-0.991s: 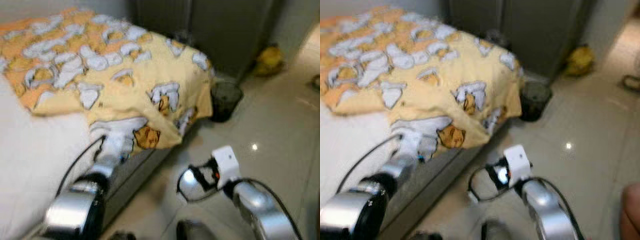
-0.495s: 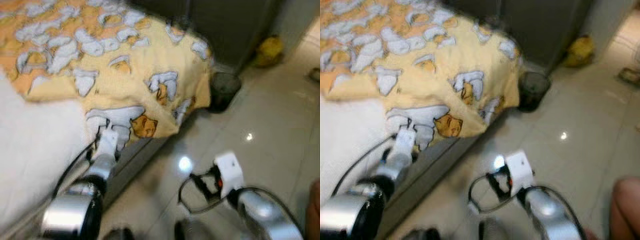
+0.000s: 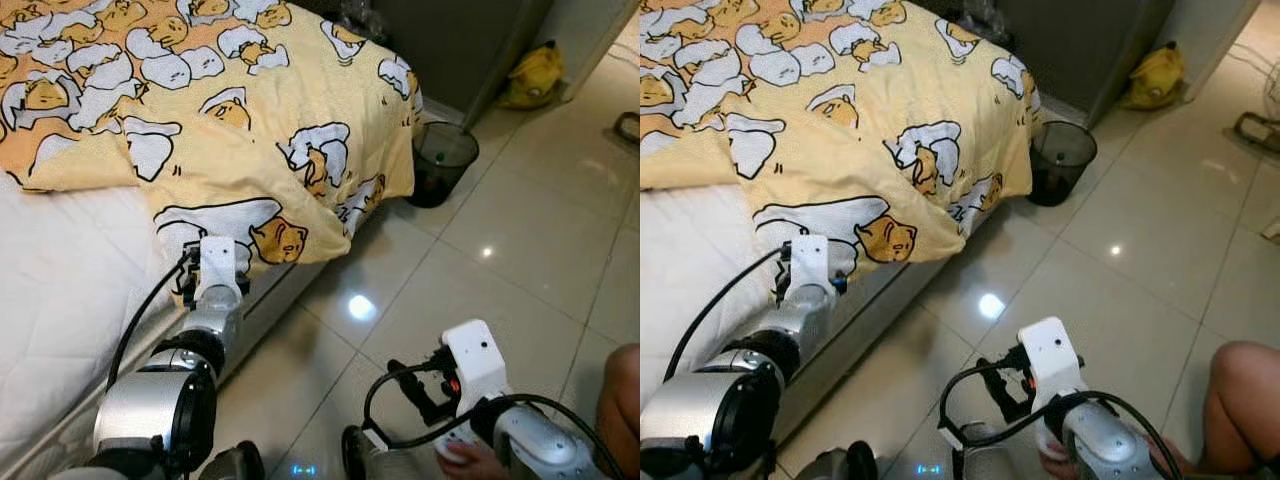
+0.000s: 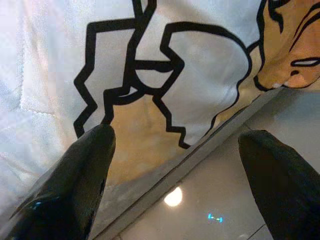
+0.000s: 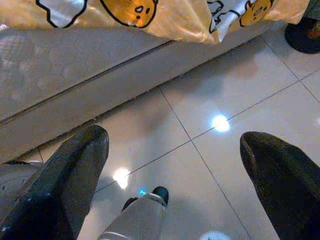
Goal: Clean up the room
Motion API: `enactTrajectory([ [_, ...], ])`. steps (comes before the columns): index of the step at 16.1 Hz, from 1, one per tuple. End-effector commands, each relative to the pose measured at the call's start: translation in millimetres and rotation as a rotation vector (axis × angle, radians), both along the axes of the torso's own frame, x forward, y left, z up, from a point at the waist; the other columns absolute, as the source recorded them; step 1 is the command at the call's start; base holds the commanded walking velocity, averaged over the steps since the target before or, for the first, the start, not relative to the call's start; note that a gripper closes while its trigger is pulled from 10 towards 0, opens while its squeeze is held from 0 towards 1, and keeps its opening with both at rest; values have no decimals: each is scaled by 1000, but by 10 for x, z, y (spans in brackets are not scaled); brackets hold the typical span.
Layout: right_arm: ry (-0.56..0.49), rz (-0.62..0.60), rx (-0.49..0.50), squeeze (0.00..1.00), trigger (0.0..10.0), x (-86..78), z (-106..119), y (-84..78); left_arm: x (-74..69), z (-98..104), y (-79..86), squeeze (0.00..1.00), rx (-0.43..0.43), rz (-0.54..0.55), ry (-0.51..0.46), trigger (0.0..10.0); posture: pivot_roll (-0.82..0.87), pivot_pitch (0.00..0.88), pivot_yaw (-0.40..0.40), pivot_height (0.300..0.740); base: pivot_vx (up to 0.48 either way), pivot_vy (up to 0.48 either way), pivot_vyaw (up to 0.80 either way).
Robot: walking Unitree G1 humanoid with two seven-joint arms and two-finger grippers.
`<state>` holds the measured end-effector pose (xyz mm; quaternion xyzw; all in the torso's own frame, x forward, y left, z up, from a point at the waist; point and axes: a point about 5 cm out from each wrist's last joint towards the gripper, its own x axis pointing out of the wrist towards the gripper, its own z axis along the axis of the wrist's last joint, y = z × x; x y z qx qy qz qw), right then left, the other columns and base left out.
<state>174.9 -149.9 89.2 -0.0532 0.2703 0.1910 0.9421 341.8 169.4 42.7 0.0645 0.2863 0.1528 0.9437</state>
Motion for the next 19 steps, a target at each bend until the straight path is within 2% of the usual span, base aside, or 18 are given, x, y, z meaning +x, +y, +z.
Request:
enactTrajectory([
  [1, 3, 2, 12, 0, 10000, -53, 47, 14, 48, 76, 20, 0, 49, 7, -27, 10000, -597, 202, -12, 726, 0, 0, 0],
  [3, 8, -15, 9, 0, 10000, -103, 69, -17, 93, 161, 81, 0, 177, -20, -53, 10000, -615, 218, -15, 726, 0, 0, 0],
  [4, 12, -18, 9, 0, 10000, -137, 76, -20, 93, 159, 80, 0, 194, -42, -49, 10000, -624, 225, -18, 726, 0, 0, 0],
  [6, 13, -13, 30, 0, 10000, -169, 99, 30, 81, 120, 30, 0, 139, -66, -34, 10000, -621, 229, -17, 726, 0, 0, 0],
  [7, -1, -13, 65, 0, 10000, -146, 125, 85, 76, 98, -47, 0, 77, -72, -30, 10000, -604, 227, -9, 726, 0, 0, 0],
  [8, -14, -19, 79, 0, 10000, -94, 131, 121, 78, 91, -114, 0, 54, -92, -28, 10000, -571, 225, -2, 726, 0, 0, 0],
  [10, -54, -27, 91, 0, 10000, 167, 94, 213, 105, 120, -175, 0, 35, -125, -30, 10000, -452, 208, 13, 726, 0, 0, 0],
  [13, -110, -57, 67, 0, 10000, 585, 8, 277, 170, 213, -190, 0, 18, -252, -88, 10000, -340, 164, 33, 726, 0, 0, 0],
  [14, -132, -77, 70, 0, 10000, 720, 12, 299, 195, 270, -189, 0, -7, -289, -144, 10000, -298, 133, 43, 726, 0, 0, 0],
  [16, -182, -119, 83, 0, 10000, 922, 46, 317, 225, 439, -107, 0, 49, -314, -296, 10000, -251, 85, 49, 726, 0, 0, 0],
  [17, -236, -136, 102, 0, 10000, 1047, 73, 317, 179, 639, 36, 0, 57, -257, -455, 10000, -205, 34, 40, 726, 0, 0, 0],
  [19, -257, -147, 128, 0, 10000, 1127, 55, 325, 82, 766, 150, 0, 94, -229, -547, 10000, -170, 5, 32, 726, 0, 0, 0],
])
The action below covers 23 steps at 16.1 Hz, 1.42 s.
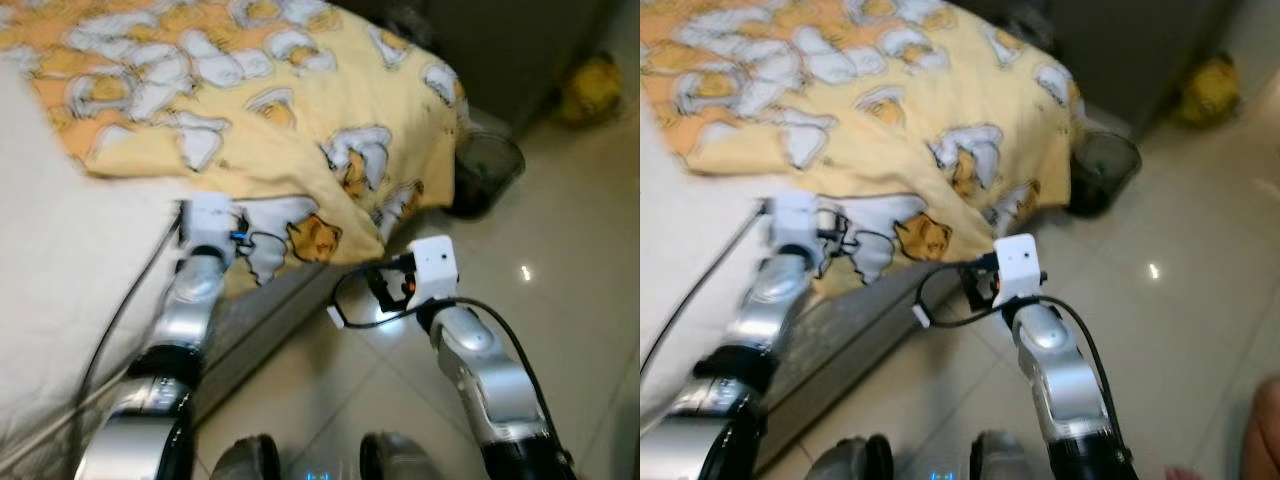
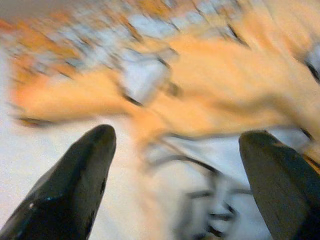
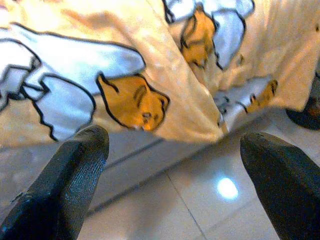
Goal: Clean up the room
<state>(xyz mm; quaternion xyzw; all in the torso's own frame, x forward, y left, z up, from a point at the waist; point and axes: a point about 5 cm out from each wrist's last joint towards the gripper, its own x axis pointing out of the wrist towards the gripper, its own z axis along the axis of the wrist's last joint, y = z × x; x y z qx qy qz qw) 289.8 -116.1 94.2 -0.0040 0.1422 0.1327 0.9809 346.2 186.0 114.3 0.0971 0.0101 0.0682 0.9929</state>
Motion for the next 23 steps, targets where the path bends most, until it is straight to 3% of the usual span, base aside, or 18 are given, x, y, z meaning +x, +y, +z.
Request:
enactTrajectory([
  [1, 4, -9, 29, 0, 10000, 21, -36, -2, -23, 77, 55, 0, -14, 26, -38, 10000, -153, 0, 32, 726, 0, 0, 0],
  [4, 19, -26, 45, 0, 10000, 175, -139, 11, -246, -70, 196, 0, -29, 41, -4, 10000, -103, 0, 19, 726, 0, 0, 221],
  [7, -2, -31, 34, 0, 10000, 288, -144, 40, -144, -86, 220, 0, -19, 64, 52, 10000, -94, 0, 8, 731, 405, -254, 508],
  [9, -21, -35, -1, 0, 10000, 333, -151, 33, -113, -42, 192, 0, 41, 33, 80, 10000, -107, 0, 14, 740, 201, -129, 0],
  [12, -31, -58, 5, 0, 10000, 344, -185, -1, -75, -10, 123, 0, -28, -15, 73, 10000, -124, 0, 26, 740, 300, 0, 0],
  [18, -54, -70, 10, 0, 10000, 290, -230, -19, -7, 14, -138, 0, -42, -165, 58, 10000, -158, 0, 40, 740, 480, 0, 0],
  [23, -62, -68, 13, 0, 10000, 290, -222, -9, 20, -2, -162, 0, -39, -178, 73, 10000, -165, 0, 43, 740, 480, 0, 0],
])
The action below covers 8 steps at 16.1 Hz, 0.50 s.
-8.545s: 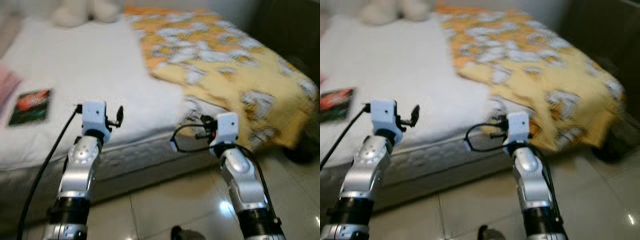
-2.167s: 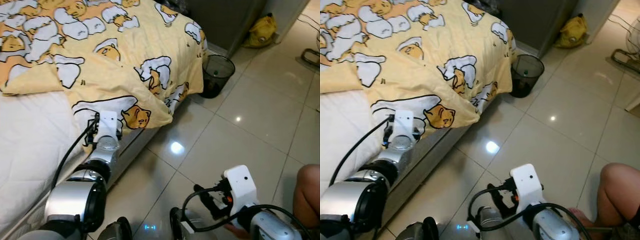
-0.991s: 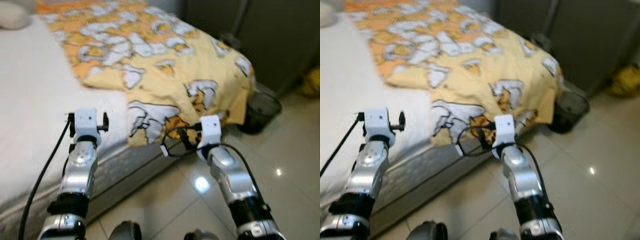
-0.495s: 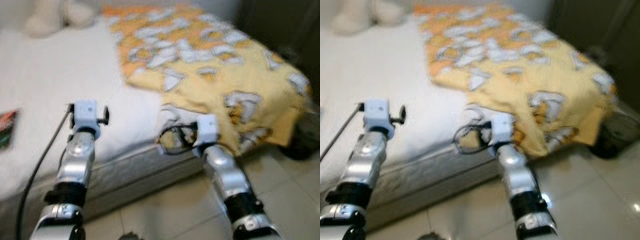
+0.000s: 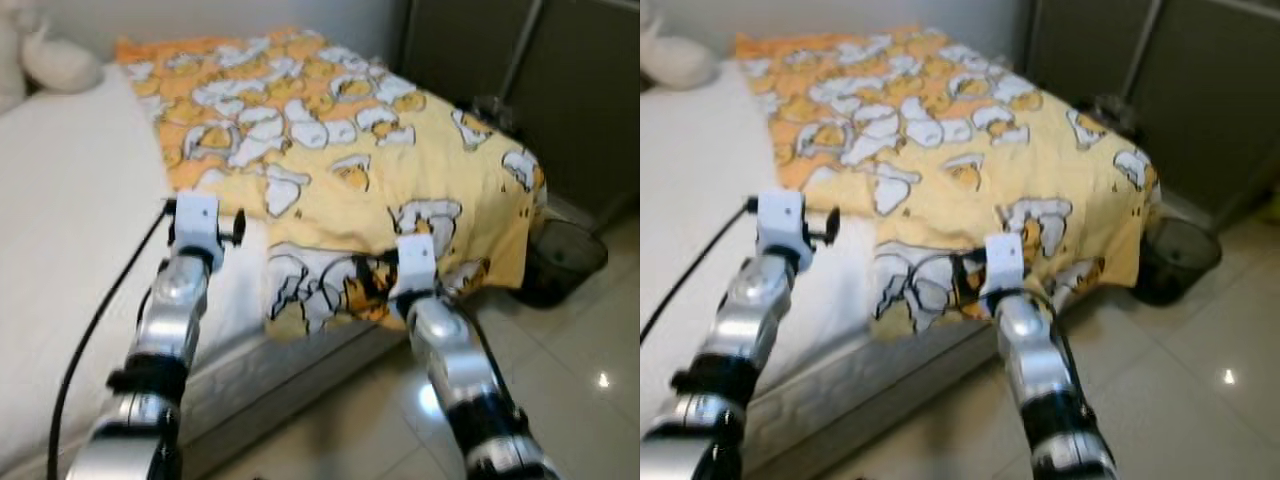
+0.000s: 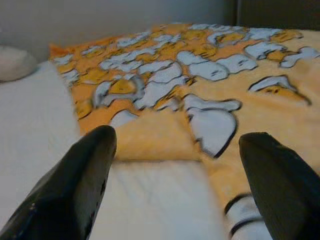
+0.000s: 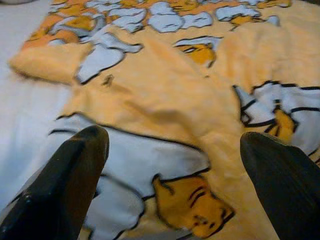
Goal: Clean up the room
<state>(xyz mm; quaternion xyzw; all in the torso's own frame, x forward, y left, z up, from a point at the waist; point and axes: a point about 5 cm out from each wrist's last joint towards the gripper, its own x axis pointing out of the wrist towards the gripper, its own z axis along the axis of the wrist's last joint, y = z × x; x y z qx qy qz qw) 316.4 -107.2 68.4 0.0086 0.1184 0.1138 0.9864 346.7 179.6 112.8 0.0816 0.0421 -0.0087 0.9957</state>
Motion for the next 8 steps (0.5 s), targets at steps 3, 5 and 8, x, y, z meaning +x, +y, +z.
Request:
enactTrajectory([
  [3, -23, -20, -15, 0, 10000, 11, 44, -78, 133, -131, 11, 0, 16, 79, 125, 10000, -179, 0, 42, 740, 480, 0, 0],
  [5, -18, -13, -14, 0, 10000, -11, 47, -75, 130, -306, 40, 0, 52, 126, 281, 10000, -192, 0, 45, 740, 184, 0, 0],
  [8, 0, -16, -7, 0, 10000, -123, 55, -105, 26, -607, -124, 0, -24, 104, 503, 10000, -288, 18, 66, 740, 0, 0, 0],
])
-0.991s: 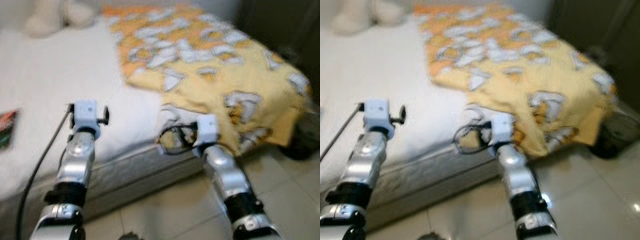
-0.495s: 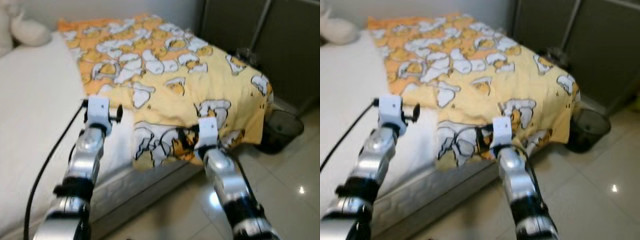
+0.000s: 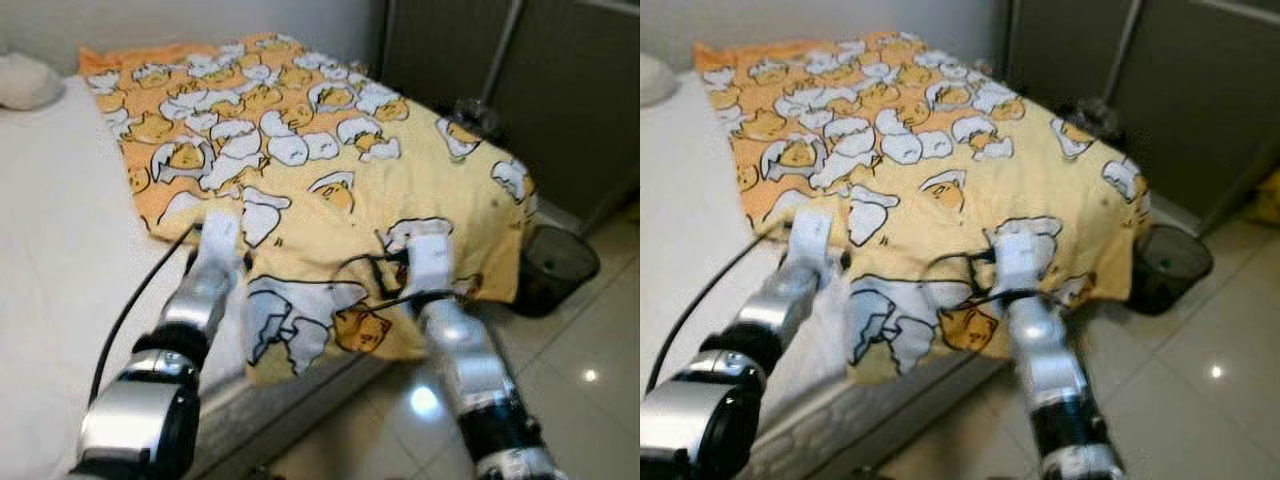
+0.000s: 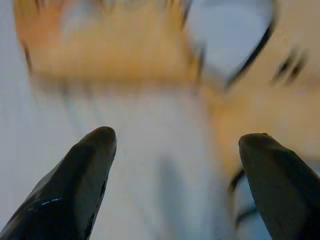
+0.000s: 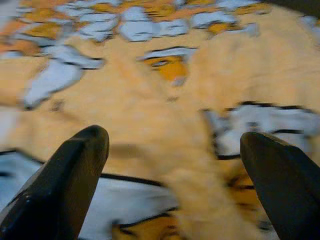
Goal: Clean up the room
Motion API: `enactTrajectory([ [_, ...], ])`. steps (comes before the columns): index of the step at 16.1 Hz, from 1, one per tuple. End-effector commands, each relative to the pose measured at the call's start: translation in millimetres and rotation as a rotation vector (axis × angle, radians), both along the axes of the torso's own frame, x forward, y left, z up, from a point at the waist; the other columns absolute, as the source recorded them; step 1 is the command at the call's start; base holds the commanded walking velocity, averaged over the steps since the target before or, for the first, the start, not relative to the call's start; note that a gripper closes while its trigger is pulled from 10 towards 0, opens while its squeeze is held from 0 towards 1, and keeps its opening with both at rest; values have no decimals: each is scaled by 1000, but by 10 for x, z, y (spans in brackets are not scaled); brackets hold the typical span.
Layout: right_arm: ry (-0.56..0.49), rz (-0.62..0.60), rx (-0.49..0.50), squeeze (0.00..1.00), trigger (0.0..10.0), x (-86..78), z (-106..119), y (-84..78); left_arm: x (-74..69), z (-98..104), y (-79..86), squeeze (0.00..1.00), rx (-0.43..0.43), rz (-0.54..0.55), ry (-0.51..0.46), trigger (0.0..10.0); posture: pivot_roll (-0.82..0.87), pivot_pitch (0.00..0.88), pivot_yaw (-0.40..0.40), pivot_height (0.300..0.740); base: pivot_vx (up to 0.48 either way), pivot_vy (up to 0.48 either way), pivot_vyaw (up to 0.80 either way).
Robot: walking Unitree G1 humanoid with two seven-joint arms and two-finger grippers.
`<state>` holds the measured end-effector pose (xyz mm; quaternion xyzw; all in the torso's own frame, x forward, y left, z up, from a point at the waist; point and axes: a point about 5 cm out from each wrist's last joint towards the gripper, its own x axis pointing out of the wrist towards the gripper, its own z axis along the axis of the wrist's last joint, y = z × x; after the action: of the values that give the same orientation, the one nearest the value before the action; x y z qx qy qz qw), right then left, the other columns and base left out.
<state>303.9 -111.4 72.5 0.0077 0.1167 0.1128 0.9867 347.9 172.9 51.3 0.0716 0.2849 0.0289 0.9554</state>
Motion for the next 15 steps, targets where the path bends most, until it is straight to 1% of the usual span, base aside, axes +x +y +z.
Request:
enactTrajectory([
  [1, 2, -18, -4, 0, 10000, -33, 27, -80, -11, -43, -109, 0, -53, -6, 43, 10000, -294, 19, 68, 740, 0, 0, 0],
  [2, 2, -26, -2, 0, 10000, -63, 41, -107, -28, -75, -172, 0, -90, -13, 64, 10000, -310, 25, 70, 740, 0, 0, 0],
  [4, 3, -35, -5, 0, 10000, -154, 53, -160, -27, -84, -246, 0, -80, -23, 69, 10000, -342, 49, 77, 740, 0, 0, 0],
  [5, 11, -41, -6, 0, 10000, -188, 41, -181, -26, -84, -281, 0, -91, -24, 65, 10000, -341, 57, 75, 740, 0, 0, 0],
  [6, 23, -45, -5, 0, 10000, -220, 30, -191, -27, -86, -303, 0, -100, -25, 61, 10000, -338, 60, 75, 740, 0, 0, 0],
  [8, 41, -41, 3, 0, 10000, -260, 32, -181, -51, -120, -307, 0, -92, -30, 70, 10000, -332, 73, 70, 740, 0, 0, 0],
  [9, 73, -46, 67, 0, 10000, -272, 81, -135, -55, -125, -326, 0, -60, -49, 40, 10000, -352, 94, 61, 740, 0, 0, 0],
  [10, 69, -40, 64, 0, 10000, -278, 104, -129, -57, -128, -325, 0, -30, -56, 34, 10000, -362, 101, 56, 740, 0, 0, 0],
  [11, 60, -25, 42, 0, 10000, -319, 155, -130, -67, -138, -308, 0, 26, -40, 24, 10000, -392, 112, 47, 740, 0, 0, 0],
  [13, 75, -27, 19, 0, 10000, -452, 184, -192, -62, -124, -276, 0, 94, 1, 6, 10000, -447, 136, 34, 740, 0, 0, 0],
  [14, 80, -28, 8, 0, 10000, -491, 180, -217, -60, -119, -252, 0, 118, 15, 2, 10000, -460, 139, 31, 740, 0, 0, 0],
  [15, 96, -35, -9, 0, 10000, -569, 185, -265, -62, -113, -197, 0, 153, 49, -6, 10000, -481, 150, 27, 740, 0, 0, 0],
])
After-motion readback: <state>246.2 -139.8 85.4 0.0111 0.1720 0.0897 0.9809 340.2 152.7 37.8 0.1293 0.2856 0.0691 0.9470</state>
